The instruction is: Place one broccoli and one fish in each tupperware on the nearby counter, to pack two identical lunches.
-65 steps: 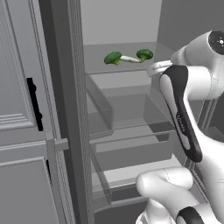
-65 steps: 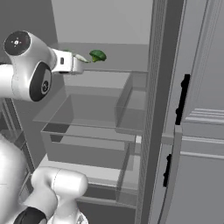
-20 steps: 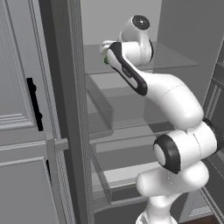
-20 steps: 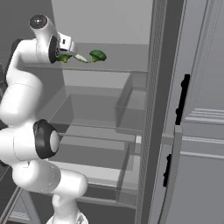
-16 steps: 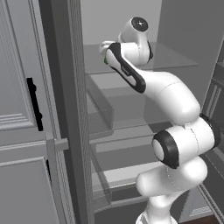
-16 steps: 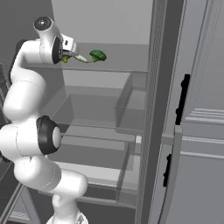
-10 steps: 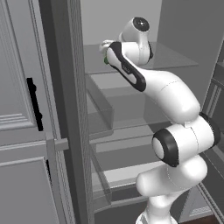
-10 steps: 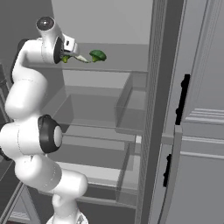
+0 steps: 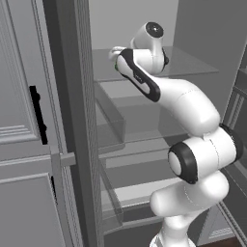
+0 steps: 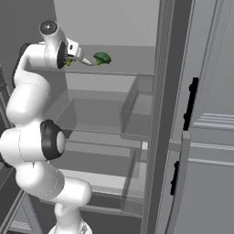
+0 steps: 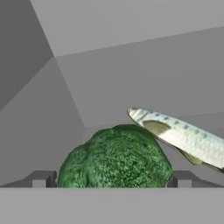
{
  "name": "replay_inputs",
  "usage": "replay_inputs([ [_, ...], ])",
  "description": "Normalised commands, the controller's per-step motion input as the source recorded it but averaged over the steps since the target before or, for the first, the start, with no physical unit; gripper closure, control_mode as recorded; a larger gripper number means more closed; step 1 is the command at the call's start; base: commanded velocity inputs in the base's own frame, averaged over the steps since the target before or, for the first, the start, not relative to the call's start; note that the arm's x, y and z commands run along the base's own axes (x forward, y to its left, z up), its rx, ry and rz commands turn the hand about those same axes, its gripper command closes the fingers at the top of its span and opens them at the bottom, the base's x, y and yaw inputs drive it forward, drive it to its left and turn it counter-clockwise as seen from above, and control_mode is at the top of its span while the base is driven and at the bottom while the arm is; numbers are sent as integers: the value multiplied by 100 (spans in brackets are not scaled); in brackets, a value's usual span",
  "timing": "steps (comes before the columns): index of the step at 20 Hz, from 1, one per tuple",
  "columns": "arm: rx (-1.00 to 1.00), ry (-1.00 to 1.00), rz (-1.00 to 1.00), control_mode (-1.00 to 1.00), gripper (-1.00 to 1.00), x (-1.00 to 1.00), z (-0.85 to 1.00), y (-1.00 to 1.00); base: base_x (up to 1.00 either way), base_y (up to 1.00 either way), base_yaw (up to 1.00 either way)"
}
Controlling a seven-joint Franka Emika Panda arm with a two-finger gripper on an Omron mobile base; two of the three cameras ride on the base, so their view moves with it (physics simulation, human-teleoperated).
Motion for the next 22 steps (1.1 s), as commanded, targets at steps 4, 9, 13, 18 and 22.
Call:
replay_inputs([
  [4, 0, 0, 0, -100, -100, 16, -1, 0, 0, 0, 0],
  [9, 0, 1, 0, -100, 100, 2, -3, 0, 0, 0, 0],
  [13, 0, 3, 0, -100, 100, 0, 0, 0, 0, 0, 0],
  [18, 0, -2, 0, -100, 100, -16, -7, 0, 0, 0, 0],
  [22, 1, -31, 0, -100, 100, -100, -3, -22, 0, 0, 0],
])
